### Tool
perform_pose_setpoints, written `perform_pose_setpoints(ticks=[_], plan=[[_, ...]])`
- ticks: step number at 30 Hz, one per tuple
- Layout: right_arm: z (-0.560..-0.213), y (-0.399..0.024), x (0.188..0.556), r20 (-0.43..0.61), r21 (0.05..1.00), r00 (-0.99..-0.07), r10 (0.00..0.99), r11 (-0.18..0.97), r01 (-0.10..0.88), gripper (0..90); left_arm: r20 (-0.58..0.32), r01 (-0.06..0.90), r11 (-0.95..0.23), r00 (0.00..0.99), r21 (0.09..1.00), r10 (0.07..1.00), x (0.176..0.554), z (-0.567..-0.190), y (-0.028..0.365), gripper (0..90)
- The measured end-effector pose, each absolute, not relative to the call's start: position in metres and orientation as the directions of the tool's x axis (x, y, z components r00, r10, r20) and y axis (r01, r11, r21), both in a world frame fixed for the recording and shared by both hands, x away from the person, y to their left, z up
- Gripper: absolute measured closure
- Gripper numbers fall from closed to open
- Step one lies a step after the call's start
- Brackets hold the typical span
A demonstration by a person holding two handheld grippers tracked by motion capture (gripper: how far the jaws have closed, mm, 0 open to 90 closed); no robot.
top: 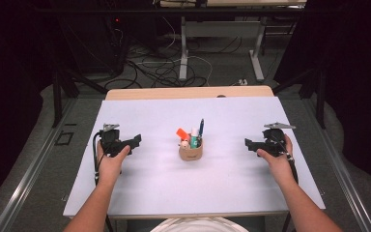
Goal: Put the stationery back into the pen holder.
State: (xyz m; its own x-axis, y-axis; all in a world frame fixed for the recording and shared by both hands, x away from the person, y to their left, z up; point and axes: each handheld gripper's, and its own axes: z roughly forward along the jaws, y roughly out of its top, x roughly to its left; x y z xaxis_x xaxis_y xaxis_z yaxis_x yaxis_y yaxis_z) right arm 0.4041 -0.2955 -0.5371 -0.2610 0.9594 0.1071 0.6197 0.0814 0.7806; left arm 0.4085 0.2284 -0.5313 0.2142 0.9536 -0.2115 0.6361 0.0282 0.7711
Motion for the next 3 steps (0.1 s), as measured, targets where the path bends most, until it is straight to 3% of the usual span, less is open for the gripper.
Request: perform_pose_setpoints(ticks=[3], plan=[[-0.5368,-0.2956,0.4040,0.122,0.777,-0.252,0.960,0.066,0.626,2.7,-0.208,0.634,0.023,0.219,0.773,0.953,0.4089,-0.5320,0.2287,0.7]])
